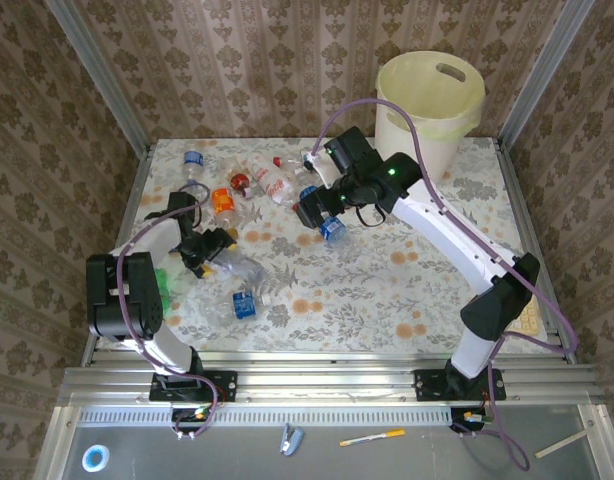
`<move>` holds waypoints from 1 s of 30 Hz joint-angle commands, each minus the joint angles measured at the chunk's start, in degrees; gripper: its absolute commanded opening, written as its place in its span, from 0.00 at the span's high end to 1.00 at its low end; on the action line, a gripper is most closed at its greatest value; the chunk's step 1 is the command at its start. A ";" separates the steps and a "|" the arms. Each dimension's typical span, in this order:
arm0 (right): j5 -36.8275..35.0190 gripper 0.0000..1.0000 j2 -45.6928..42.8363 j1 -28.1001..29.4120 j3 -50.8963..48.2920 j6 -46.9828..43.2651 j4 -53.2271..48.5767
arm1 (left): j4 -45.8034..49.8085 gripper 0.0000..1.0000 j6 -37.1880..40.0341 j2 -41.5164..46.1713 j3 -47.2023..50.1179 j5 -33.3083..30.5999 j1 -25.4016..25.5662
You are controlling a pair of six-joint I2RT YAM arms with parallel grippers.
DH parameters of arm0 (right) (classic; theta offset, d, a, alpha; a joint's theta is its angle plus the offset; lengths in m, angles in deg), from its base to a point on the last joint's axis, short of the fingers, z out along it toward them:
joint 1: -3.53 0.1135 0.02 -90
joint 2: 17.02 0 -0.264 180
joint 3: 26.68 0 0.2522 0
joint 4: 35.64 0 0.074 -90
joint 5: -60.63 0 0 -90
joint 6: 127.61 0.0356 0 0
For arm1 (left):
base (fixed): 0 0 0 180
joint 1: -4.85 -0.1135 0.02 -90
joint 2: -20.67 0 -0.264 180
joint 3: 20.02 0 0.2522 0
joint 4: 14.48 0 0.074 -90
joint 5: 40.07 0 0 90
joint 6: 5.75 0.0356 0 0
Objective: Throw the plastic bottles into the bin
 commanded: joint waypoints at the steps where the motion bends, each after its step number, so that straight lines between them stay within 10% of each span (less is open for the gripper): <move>1: -1.60 0.00 0.87 0.47 1.83 -1.37 -1.60 | 0.32 0.24 2.03 -0.50 1.70 -0.41 0.31; 22: -2.66 0.00 1.92 1.24 2.63 -1.23 -1.25 | -0.01 0.50 4.36 8.11 2.93 -2.87 0.41; 30: 9.04 0.00 0.71 1.48 -0.99 1.08 2.97 | 0.62 0.54 7.08 16.38 1.78 -1.99 2.03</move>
